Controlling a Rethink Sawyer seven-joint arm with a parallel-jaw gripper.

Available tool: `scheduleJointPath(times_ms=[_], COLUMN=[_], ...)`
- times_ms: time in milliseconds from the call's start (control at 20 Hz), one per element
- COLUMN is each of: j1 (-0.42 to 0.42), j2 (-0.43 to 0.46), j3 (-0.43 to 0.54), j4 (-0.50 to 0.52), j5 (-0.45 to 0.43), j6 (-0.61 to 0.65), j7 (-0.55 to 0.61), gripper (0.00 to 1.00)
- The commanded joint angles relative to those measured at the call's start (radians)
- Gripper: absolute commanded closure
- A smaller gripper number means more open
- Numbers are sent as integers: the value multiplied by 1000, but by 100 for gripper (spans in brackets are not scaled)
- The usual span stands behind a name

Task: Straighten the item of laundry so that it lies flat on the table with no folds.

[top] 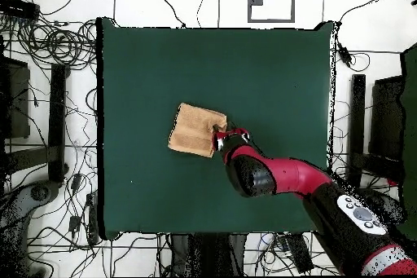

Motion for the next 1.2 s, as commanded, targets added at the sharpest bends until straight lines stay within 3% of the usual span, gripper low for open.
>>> scheduleJointPath(times_ms=[50, 500, 1200], j1=[5, -42, -44], j2=[30, 33, 100], j3=[159, 226, 225], j4=[26, 45, 22], j5=[-52, -78, -106], j6=[40, 15, 42], j7=[46, 59, 50], gripper=[0, 0, 0])
